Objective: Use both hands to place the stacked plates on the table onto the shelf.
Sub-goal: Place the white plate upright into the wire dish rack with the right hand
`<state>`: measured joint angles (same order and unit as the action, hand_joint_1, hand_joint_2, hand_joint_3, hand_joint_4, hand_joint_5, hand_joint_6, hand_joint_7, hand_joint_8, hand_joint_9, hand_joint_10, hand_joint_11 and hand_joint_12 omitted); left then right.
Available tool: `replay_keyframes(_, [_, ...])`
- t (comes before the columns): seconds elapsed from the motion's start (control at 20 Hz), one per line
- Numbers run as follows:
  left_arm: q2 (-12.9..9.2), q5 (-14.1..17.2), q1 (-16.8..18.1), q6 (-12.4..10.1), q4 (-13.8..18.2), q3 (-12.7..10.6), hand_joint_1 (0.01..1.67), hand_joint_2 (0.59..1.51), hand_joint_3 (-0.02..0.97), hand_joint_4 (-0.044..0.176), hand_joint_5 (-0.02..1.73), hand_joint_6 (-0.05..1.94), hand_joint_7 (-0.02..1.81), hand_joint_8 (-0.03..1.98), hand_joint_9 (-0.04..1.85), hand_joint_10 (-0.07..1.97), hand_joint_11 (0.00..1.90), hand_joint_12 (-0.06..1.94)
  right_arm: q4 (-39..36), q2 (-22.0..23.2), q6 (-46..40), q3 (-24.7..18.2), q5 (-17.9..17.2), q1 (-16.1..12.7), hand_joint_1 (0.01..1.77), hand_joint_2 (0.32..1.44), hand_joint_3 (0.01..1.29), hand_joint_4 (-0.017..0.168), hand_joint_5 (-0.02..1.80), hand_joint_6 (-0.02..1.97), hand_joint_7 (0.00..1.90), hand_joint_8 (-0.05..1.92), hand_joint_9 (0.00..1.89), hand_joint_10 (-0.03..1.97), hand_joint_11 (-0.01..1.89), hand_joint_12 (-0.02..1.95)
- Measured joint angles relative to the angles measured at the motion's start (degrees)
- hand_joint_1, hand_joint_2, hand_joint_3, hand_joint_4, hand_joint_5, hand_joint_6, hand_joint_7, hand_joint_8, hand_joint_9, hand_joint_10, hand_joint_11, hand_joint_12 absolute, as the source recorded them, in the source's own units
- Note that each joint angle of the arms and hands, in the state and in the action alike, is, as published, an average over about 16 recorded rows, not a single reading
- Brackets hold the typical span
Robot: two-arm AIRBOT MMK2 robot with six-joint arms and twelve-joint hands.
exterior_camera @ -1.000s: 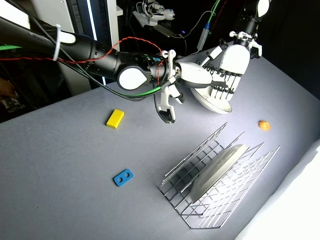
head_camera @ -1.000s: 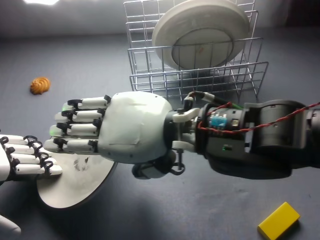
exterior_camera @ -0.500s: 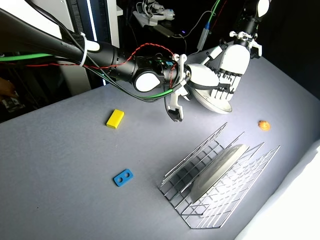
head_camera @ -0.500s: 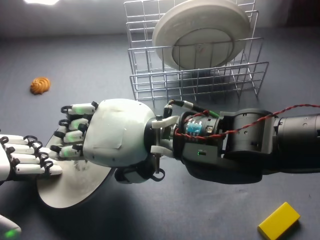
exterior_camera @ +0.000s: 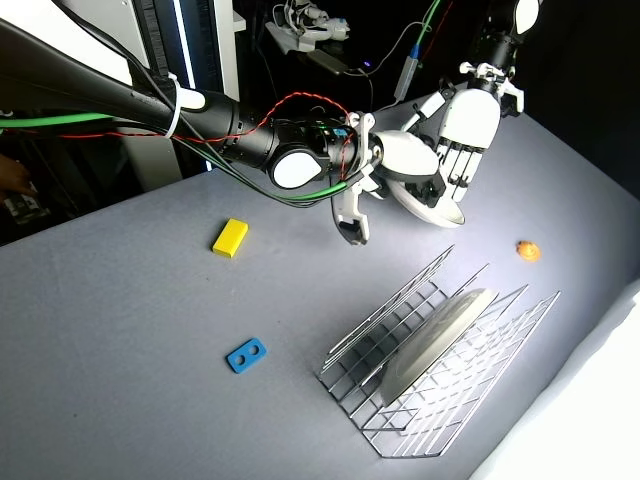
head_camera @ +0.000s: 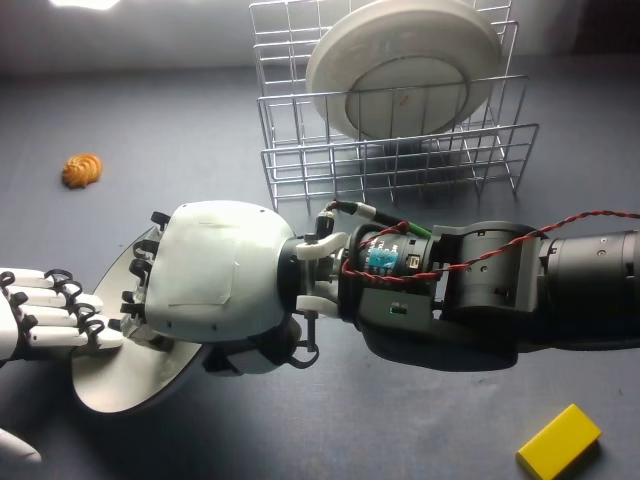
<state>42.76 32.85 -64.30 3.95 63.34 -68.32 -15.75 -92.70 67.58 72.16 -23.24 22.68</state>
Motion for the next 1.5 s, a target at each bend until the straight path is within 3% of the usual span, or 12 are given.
replay_keyframes(0.3, [-1.44, 0.47, 2.27, 0.08, -2.86, -0.62, 0.02, 1.126, 0.011, -0.004, 0.13, -0.02, 0.13, -0.01, 0.1, -0.03, 0.02, 0.28, -0.08, -0.02, 0.06, -0.02, -1.09, -0.02, 1.13, 1.02, 0.01, 0.009, 0.85, 0.69, 0.96, 0.62, 1.15, 0.0, 0.8, 0.74])
replay_keyframes(0.8, [-4.09, 2.76, 8.63, 0.23, -7.35, -3.76, 0.02, 1.129, 0.011, 0.001, 0.16, 0.01, 0.16, 0.0, 0.15, 0.01, 0.02, 0.29, -0.03, 2.32, -1.75, -1.51, -4.36, -0.5, 1.15, 1.02, 0.01, 0.017, 0.87, 0.88, 0.98, 0.88, 1.16, 0.0, 0.79, 0.74])
replay_keyframes(1.2, [-4.45, 4.04, 12.01, 0.23, -7.63, -6.26, 0.02, 1.129, 0.011, 0.001, 0.16, 0.0, 0.16, 0.0, 0.15, 0.01, 0.02, 0.3, -0.07, 6.25, -3.21, -4.4, -7.85, -1.74, 1.18, 1.04, 0.01, 0.023, 0.89, 1.04, 0.99, 0.98, 1.16, 0.0, 0.79, 0.73])
replay_keyframes(1.5, [-4.46, 4.23, 12.91, 0.24, -7.3, -6.81, 0.02, 1.129, 0.011, 0.001, 0.16, 0.0, 0.16, 0.0, 0.15, 0.01, 0.02, 0.31, -0.23, 8.78, -3.32, -6.7, -8.65, -2.75, 1.19, 1.05, 0.01, 0.023, 0.88, 1.07, 0.98, 0.99, 1.16, 0.0, 0.78, 0.77])
